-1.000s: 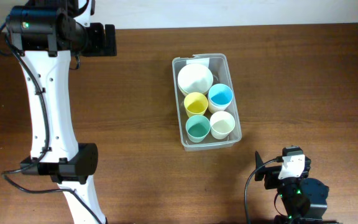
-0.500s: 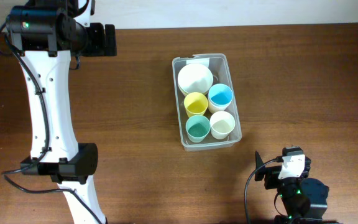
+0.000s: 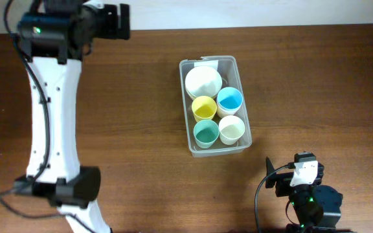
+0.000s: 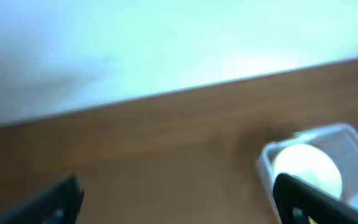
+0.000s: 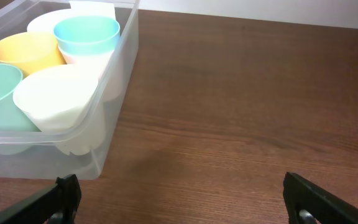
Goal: Pack container
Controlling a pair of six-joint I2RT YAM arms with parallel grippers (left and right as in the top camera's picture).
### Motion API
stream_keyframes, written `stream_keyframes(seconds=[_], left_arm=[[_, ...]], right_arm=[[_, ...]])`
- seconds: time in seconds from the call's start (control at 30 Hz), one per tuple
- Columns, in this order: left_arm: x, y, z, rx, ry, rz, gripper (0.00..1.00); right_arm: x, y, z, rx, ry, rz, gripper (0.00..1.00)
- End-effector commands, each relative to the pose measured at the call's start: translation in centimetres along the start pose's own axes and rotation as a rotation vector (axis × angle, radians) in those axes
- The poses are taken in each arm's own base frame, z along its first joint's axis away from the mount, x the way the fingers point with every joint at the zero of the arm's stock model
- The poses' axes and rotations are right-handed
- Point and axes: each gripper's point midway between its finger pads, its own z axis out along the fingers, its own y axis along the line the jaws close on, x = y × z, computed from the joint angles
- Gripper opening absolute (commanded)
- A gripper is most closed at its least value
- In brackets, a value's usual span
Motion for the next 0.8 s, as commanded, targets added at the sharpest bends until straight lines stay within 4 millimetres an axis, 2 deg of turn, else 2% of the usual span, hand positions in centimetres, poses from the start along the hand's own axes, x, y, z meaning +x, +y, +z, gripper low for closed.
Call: stream_keyframes(seconds=[0.0,0.07,0.2,0.33,0.5,0.77], left_arm=[[0.2,-1.9,-3.9,0.04,-0.068,0.19,1.0],[1.3,-1.7,-5.3,0.029,-0.088,0.207,1.0],[4.2,-0.2,-7.5,-0.022,-0.128,0.189,1.0],[9.0,1.4,-8.8,-0.071,-0.156,0.157,1.0],[14.9,1.7,-8.8,-0.102,-0.193,0.142,1.0],[23.3,0.2,-7.7,-0.089,-0.241,0.146,1.0]], right_arm=[[0.0,0.4,0.0,-0.02,-0.01,-0.011,0.99],[0.0,0.4,0.0,-0.02,-0.01,-0.011,0.99],[0.0,0.4,0.0,-0.02,-0.01,-0.011,0.99],[0.0,0.4,0.0,-0.02,-0.01,-0.011,0.99],[0.0,0.4,0.0,-0.02,-0.01,-0.011,0.99],[0.0,0.4,0.0,-0.02,-0.01,-0.011,0.99]])
